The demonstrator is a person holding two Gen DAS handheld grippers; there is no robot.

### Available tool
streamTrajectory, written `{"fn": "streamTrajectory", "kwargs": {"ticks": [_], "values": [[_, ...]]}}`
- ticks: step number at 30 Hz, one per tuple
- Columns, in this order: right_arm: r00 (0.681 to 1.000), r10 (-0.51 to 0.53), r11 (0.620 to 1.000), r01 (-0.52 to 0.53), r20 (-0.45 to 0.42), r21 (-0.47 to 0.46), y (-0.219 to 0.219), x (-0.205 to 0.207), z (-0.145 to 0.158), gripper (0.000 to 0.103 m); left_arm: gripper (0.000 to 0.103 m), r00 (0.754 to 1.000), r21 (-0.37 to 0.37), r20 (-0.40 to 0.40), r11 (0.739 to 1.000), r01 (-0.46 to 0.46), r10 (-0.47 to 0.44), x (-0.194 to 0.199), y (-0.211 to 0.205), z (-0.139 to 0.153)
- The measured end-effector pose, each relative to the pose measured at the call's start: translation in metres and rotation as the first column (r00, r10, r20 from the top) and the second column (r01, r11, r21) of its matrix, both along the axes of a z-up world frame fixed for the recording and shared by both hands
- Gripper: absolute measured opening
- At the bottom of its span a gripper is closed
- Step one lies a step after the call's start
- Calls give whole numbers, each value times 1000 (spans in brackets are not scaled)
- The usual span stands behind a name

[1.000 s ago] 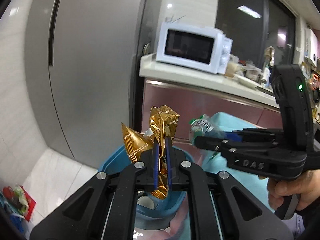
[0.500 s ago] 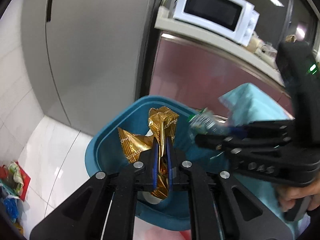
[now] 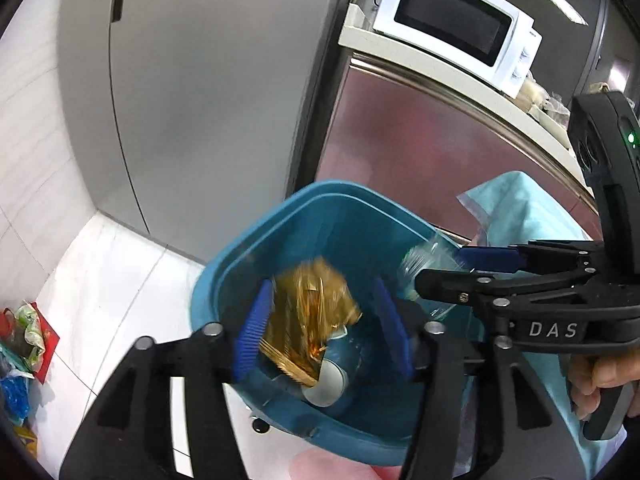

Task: Collect trash
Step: 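Carry both wrappers to the blue bin and open both grippers over it, then move both tools back over the table toward the foam netting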

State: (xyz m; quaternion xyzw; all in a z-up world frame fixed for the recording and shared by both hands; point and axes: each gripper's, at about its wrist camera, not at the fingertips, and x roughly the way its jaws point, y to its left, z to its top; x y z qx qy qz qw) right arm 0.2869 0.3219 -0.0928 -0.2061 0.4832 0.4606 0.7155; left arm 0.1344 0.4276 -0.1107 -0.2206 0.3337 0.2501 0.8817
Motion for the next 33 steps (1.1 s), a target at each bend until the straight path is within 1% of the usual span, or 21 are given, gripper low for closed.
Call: {"fn": "streamTrajectory", "kwargs": {"ticks": [4, 6, 8, 9, 12, 14, 16, 18, 20, 22, 24, 26, 28, 33], "values": [[1000, -6, 1000, 6, 3, 29, -5, -3, 5, 63, 79, 999, 18, 29, 999, -32, 31, -10, -1, 13], [1000, -9, 999, 9, 3, 44, -8, -3, 9, 63, 83, 998, 34, 46, 999, -32, 31, -16, -5, 21], [1000, -21, 998, 20, 13, 67, -15, -6, 14, 63, 95, 998, 69, 49, 997, -42, 39, -21, -11, 29], [1000, -24, 996, 23, 13, 85, -19, -7, 18, 64, 97, 997, 82, 57, 995, -49, 45, -25, -15, 33], [998, -40, 991, 34, 41, 126, -33, -10, 30, 67, 97, 995, 103, 80, 992, -73, 65, -35, -24, 45], [996, -49, 985, 37, 68, 167, -47, -15, 42, 74, 97, 993, 124, 91, 988, -92, 81, -45, -33, 53], [992, -66, 977, 42, 108, 208, -63, -20, 56, 77, 97, 991, 137, 103, 986, -97, 83, -51, -41, 60], [988, -87, 969, 53, 131, 239, -77, -25, 68, 78, 97, 990, 159, 122, 983, -97, 78, -57, -55, 70], [984, -105, 961, 62, 147, 268, -90, -28, 77, 82, 97, 988, 173, 135, 980, -97, 74, -62, -67, 79], [978, -118, 953, 63, 171, 298, -105, -32, 86, 89, 97, 986, 181, 150, 979, -96, 69, -65, -79, 87], [972, -132, 946, 65, 197, 318, -117, -38, 93, 92, 97, 985, 187, 162, 978, -95, 65, -67, -92, 96], [964, -150, 938, 68, 221, 339, -134, -44, 99, 93, 97, 983, 196, 176, 977, -82, 47, -68, -107, 105], [956, -169, 928, 73, 238, 365, -150, -50, 107, 96, 97, 980, 220, 199, 974, -52, 7, -69, -127, 114], [938, -226, 901, 99, 263, 422, -196, -60, 119, 96, 97, 969, 265, 235, 964, 14, -78, -72, -177, 135]]}}
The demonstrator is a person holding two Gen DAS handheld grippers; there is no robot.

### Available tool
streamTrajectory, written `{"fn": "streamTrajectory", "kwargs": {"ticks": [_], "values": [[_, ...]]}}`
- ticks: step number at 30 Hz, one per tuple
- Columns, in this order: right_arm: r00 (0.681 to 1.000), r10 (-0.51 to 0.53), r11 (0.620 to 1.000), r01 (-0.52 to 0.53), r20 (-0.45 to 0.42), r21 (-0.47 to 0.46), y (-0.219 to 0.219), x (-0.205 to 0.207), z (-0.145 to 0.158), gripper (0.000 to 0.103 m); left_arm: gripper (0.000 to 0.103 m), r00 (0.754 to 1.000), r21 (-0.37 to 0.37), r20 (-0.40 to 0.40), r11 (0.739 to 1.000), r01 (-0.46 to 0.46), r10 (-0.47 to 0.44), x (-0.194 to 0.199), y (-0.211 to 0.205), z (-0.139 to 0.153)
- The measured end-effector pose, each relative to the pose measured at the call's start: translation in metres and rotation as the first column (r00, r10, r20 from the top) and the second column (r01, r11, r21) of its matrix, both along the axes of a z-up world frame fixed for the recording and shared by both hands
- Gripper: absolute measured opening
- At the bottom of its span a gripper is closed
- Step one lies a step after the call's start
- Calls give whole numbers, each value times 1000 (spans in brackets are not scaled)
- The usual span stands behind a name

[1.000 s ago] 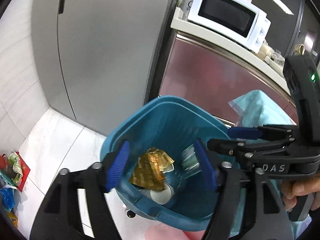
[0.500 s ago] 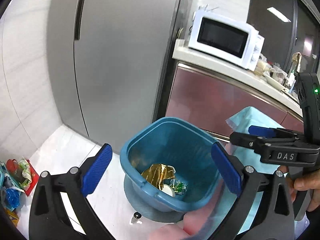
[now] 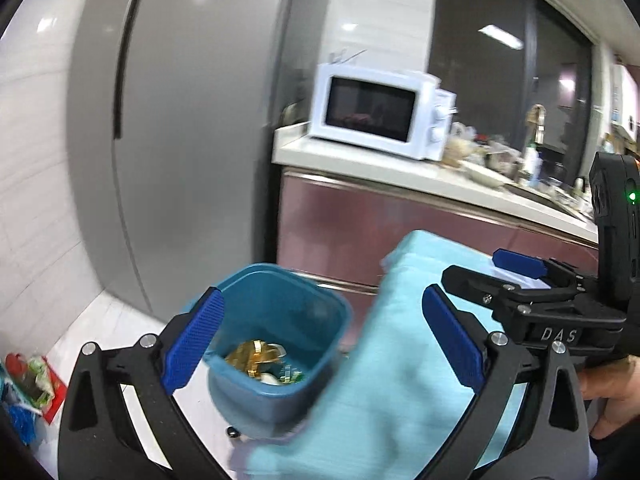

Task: Collect trash
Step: 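Move both tools back over the table toward the foam netting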

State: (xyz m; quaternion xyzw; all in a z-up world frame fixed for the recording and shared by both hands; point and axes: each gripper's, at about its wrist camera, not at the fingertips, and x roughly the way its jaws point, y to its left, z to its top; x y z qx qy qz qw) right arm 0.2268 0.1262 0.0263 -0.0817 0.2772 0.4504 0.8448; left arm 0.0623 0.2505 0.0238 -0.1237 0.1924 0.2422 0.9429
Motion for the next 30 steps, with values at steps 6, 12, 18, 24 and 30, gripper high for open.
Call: {"fn": "streamTrajectory", "kwargs": {"ticks": [6, 12, 18, 24, 30], "values": [[995, -84, 994, 80, 45, 80, -80, -22, 15, 96, 98, 994, 16, 65, 996, 86, -87, -4, -58, 15], [969, -224, 968, 207, 110, 142, -170, -59, 18, 96, 98, 974, 52, 92, 978, 204, -208, -3, -125, 15], [901, -398, 915, 374, 175, 152, -246, -92, 7, 96, 98, 934, 47, 83, 937, 345, -348, 9, -192, 3], [797, -575, 818, 567, 183, 102, -319, -118, -20, 96, 98, 853, 38, 34, 854, 519, -520, 31, -261, -15], [689, -715, 699, 711, 119, 82, -381, -137, -38, 96, 98, 760, 49, -30, 758, 650, -650, 51, -330, -34]]}}
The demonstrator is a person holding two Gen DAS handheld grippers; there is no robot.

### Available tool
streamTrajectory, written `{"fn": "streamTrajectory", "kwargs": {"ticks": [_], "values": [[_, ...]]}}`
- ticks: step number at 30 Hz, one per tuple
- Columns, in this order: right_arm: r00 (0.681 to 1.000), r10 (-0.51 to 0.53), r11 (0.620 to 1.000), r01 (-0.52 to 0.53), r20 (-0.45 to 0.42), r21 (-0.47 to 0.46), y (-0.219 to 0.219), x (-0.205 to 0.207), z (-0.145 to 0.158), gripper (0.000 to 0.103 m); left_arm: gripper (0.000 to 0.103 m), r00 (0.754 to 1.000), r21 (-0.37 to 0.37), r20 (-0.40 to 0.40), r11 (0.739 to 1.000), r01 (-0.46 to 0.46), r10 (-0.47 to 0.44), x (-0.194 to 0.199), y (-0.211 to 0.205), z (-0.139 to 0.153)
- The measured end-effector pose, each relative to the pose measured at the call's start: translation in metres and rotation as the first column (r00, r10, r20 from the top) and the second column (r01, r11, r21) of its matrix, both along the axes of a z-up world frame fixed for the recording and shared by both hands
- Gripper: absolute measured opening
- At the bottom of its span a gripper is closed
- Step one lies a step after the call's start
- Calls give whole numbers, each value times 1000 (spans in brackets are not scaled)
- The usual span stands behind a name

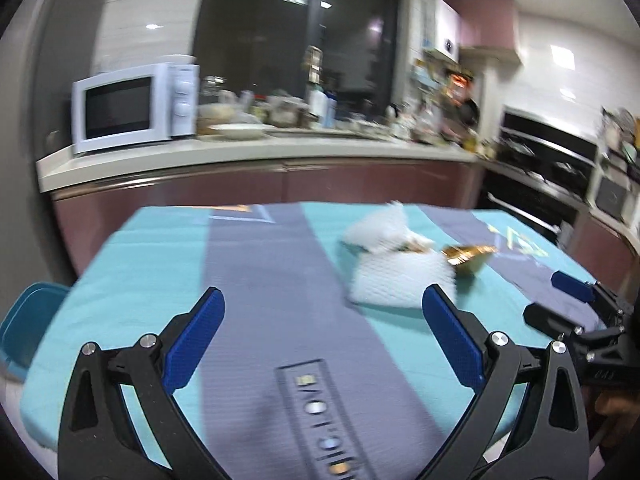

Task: Collect trash
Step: 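Move both tools back over the table toward the foam netting, then grasp the white foam netting with the left gripper while the right gripper grasps the gold foil wrapper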

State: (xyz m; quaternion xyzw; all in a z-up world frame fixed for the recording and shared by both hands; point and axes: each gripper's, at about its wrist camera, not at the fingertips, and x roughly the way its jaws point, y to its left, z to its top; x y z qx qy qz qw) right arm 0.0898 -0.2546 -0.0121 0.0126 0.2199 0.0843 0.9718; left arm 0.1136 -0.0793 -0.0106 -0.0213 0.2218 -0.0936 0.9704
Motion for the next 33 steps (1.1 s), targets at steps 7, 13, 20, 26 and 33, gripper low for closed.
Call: {"fn": "streamTrajectory", "kwargs": {"ticks": [7, 13, 20, 26, 33], "values": [[995, -98, 993, 99, -14, 64, -36, 12, -3, 96, 98, 988, 43, -43, 988, 149, -147, 44, -53, -14], [994, -105, 990, 107, -35, 90, -51, 24, -9, 96, 98, 973, 109, -106, 970, 216, -205, 89, -103, -34], [994, -86, 990, 92, -63, 110, -51, 39, -17, 96, 97, 940, 83, -286, 972, 218, -187, 154, -122, -57], [994, -79, 989, 88, -78, 122, -54, 49, -21, 96, 97, 936, 100, -312, 975, 200, -161, 179, -126, -66], [993, -83, 988, 93, -86, 126, -58, 54, -23, 96, 85, 918, 66, -371, 982, 178, -141, 188, -108, -72]]}}
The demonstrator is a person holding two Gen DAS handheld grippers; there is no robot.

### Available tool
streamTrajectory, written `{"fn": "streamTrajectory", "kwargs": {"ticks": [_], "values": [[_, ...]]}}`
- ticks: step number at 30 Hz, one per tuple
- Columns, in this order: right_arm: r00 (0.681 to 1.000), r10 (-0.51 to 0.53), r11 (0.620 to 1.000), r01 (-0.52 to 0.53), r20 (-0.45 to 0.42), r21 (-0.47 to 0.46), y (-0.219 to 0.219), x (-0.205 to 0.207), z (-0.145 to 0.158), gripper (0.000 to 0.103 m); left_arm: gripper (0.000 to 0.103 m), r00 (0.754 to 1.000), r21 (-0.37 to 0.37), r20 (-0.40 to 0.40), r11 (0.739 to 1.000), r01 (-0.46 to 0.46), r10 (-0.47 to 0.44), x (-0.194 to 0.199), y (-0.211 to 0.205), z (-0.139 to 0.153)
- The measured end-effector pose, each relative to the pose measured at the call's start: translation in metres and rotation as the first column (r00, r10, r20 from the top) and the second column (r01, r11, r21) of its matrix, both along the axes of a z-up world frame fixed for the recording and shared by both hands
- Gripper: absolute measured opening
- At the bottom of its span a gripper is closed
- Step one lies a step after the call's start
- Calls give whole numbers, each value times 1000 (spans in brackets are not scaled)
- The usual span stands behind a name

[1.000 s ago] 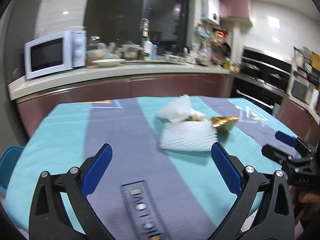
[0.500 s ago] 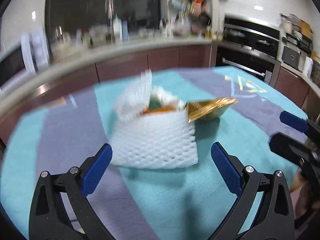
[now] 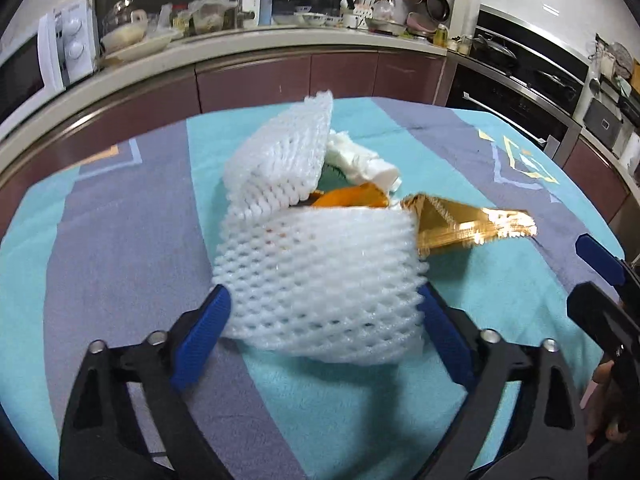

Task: Collect trash
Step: 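Grasp the white foam netting with the left gripper while the right gripper grasps the gold foil wrapper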

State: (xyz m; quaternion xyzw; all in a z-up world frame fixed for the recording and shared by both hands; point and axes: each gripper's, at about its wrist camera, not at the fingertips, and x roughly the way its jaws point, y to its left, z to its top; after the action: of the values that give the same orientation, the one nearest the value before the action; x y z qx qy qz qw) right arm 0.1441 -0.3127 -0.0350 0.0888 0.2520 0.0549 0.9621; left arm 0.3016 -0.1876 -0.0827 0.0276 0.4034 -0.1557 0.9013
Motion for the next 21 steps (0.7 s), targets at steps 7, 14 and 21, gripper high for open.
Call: {"fn": "streamTrajectory", "kwargs": {"ticks": [7, 14, 21], "values": [[1000, 22, 1000, -22, -11, 2, 1, 7, -2, 96, 55, 999, -57, 5, 998, -32, 32, -10, 21, 1], [989, 141, 990, -141, -45, -8, 27, 23, 5, 96, 35, 999, -134, 3, 990, -43, 44, -25, 43, -1], [945, 297, 954, -299, -135, 5, 66, 32, -3, 96, 19, 998, -198, -6, 978, -70, 70, -42, 68, -2]]}}
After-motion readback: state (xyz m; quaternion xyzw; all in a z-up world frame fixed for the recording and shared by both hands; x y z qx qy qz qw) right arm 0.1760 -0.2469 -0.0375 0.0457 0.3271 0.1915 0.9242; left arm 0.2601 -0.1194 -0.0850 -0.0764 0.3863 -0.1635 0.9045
